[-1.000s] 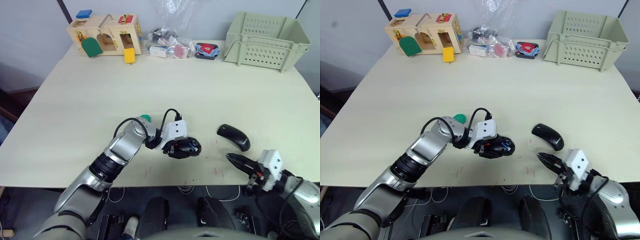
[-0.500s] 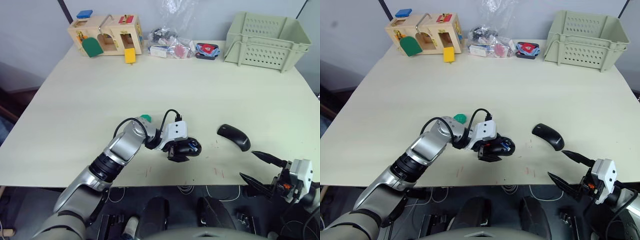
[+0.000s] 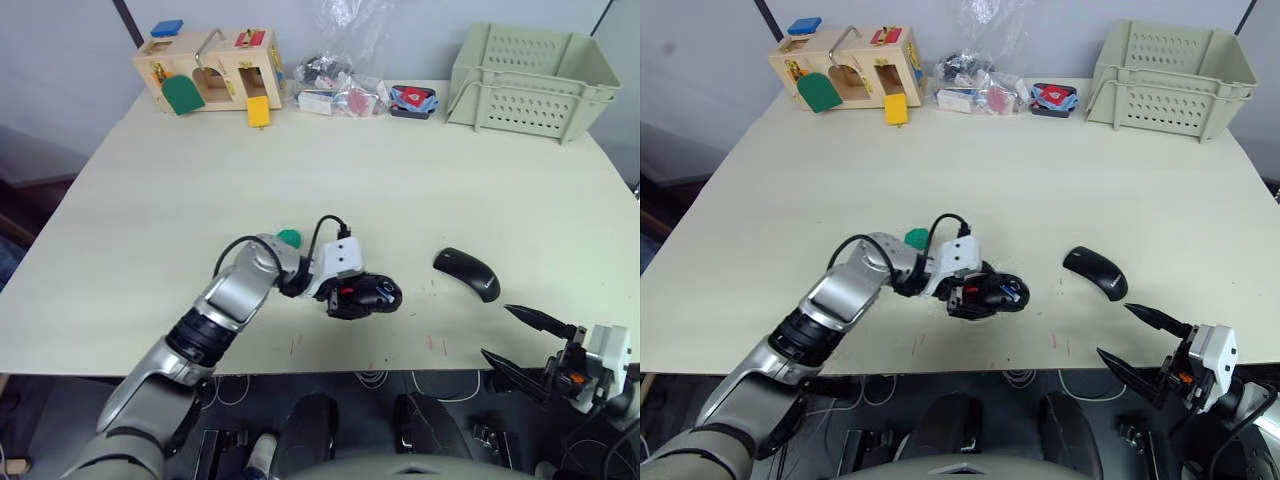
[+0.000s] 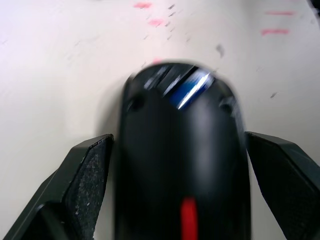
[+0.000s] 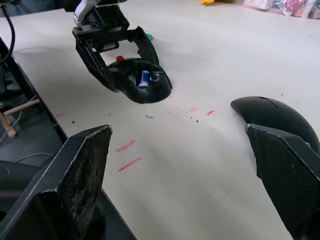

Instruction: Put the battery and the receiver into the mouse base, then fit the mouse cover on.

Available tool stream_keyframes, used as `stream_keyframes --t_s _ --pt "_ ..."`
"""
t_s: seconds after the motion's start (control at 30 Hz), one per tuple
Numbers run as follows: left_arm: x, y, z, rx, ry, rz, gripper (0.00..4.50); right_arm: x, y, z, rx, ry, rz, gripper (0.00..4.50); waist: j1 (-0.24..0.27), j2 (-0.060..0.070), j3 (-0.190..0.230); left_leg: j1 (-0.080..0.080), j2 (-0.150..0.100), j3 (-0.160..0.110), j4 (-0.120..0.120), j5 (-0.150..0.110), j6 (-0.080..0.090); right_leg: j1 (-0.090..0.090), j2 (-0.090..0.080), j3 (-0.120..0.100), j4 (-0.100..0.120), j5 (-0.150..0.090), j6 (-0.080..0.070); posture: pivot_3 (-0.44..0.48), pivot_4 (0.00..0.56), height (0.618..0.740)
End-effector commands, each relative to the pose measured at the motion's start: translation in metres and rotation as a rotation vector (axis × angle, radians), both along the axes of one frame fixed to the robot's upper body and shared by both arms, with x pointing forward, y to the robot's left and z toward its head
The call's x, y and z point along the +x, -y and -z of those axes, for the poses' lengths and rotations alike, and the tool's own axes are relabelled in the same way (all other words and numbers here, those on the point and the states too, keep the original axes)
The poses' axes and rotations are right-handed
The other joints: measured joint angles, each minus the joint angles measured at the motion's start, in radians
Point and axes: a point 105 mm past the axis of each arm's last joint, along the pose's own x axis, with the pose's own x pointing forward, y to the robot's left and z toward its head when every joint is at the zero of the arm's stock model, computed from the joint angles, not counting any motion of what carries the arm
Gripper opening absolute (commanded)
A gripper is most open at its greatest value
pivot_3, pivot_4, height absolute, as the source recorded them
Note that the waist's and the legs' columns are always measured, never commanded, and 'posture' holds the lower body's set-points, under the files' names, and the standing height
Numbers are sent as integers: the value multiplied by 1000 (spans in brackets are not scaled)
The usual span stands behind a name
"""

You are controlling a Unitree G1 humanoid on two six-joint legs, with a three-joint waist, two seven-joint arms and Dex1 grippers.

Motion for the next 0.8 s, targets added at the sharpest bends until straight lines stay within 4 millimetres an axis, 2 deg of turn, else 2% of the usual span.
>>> stream_keyframes --t_s 0.03,0.33,0.6,0.8 --pt "-2 -5 -21 -116 61 15 4425 1 8 -10 0 49 16 4500 1 0 0 0 0 0 0 0 0 0 0 0 0 0 0 0 150 740" --pt "-24 -38 -33 -272 41 -6 4425 13 20 -12 -4 60 58 4500 0 1 1 0 1 1 0 0 0 0 -1 0 0 0 0 0 150 740" --pt "-40 -70 -40 -390 59 -65 4425 34 35 -11 -64 28 107 4500 1 1 1 0 2 2 0 0 0 0 -2 0 0 0 0 0 150 740" --pt "-47 -81 -44 -425 98 -61 4425 52 42 -8 -102 -27 116 4500 0 1 1 0 1 2 0 0 0 0 -2 0 0 0 0 0 150 740"
